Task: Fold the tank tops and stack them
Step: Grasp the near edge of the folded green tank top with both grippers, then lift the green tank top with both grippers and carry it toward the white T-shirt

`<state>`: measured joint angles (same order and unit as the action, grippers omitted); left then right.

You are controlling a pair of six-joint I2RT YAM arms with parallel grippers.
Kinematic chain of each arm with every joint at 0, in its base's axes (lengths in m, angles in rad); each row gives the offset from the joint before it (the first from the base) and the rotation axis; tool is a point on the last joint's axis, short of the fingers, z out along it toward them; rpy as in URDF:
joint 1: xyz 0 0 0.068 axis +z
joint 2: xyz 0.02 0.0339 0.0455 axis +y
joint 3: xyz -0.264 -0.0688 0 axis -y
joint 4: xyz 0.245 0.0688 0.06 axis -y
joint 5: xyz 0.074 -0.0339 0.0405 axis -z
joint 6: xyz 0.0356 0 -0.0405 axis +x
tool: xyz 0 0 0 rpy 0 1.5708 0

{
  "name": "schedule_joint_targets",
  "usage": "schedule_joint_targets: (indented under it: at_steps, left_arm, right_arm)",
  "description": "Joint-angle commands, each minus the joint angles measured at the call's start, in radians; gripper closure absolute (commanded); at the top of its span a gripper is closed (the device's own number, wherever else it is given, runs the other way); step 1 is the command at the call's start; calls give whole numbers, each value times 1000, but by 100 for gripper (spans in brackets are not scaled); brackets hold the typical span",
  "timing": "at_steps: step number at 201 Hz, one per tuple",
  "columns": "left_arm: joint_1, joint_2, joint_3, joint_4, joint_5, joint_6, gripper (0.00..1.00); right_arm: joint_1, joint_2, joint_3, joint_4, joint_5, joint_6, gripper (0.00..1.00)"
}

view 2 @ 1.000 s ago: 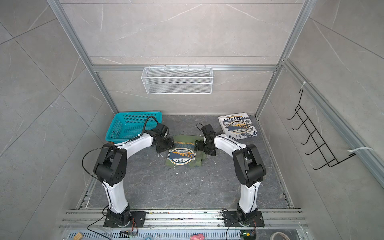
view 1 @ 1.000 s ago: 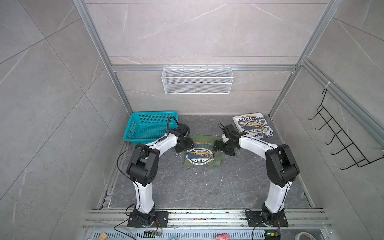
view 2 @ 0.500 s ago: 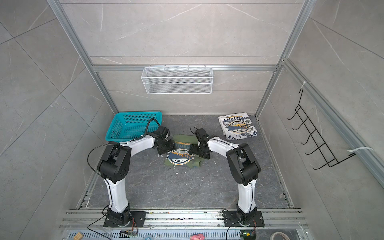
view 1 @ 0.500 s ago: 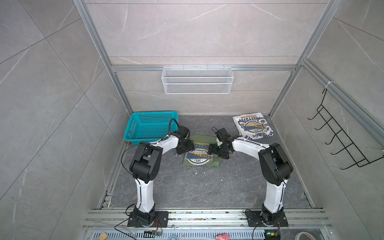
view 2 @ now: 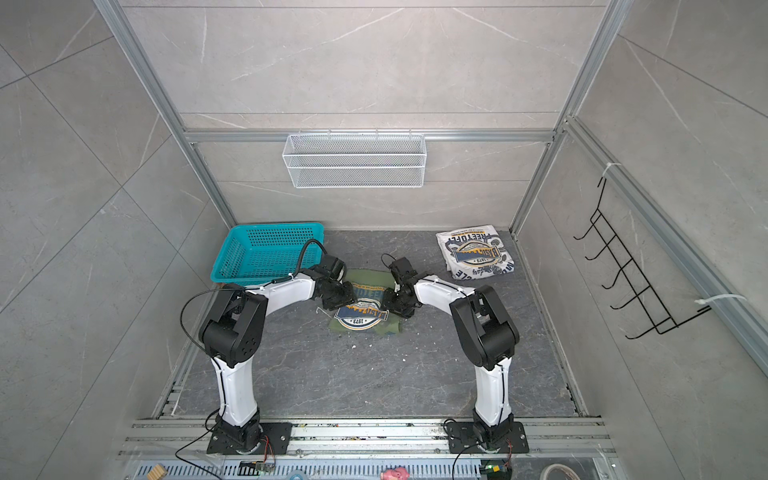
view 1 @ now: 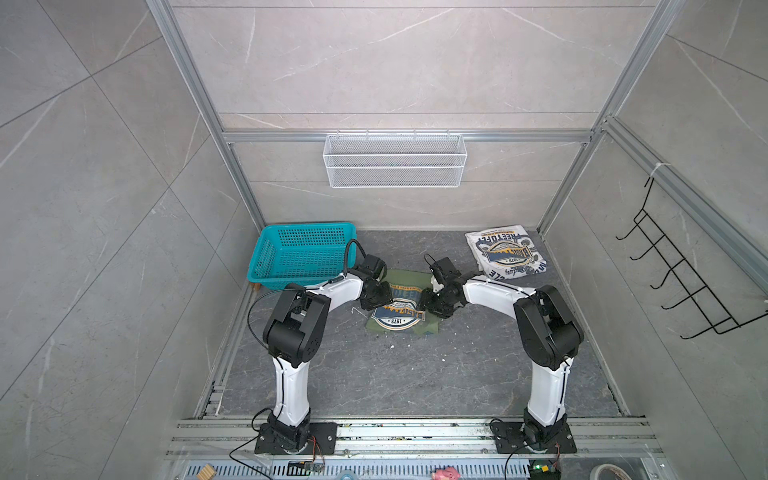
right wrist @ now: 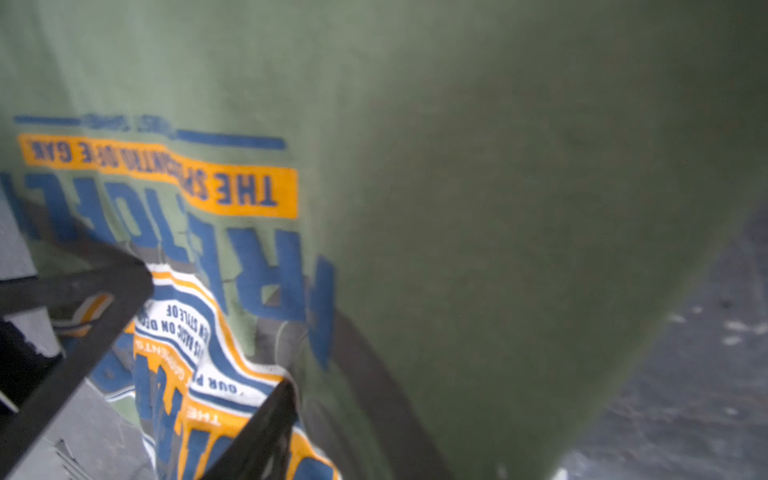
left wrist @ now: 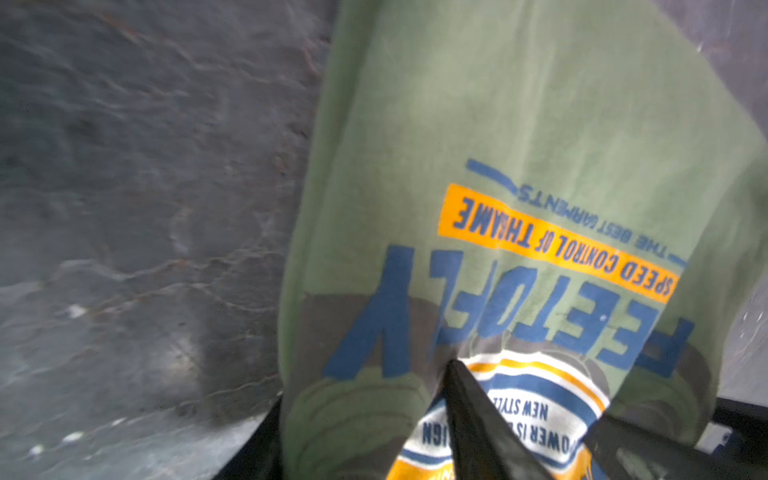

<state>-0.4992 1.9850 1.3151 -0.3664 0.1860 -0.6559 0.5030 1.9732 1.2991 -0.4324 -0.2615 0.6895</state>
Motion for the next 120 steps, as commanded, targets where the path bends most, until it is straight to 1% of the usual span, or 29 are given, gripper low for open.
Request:
schedule_joint_targets:
  at_steps: [1,29,51,79,95,120]
  left_arm:
    - [-22,9,-11,8,51,-29,62]
    - [-47,11,5,35,67,-64,78]
    - [-72,15,34,67,77,-95,87]
    - [-107,27,87,129,82,-138,95]
    - [-120,42,129,167,98,-160,100]
    - [-139,74,204,216,105,-191,100]
  right_arm:
    - [-3,22,-22,-32,0,-12,55]
    - [-53,-14,-40,-25,-3,-46,71]
    - [-104,-37,-46,-20,-25,-77,78]
    - [-186,-63,-9,-58,-44,-129,86]
    - [-225,-82,35,-96,-25,-164,88]
    - [-272,-104,114,-149,-6,-221,91]
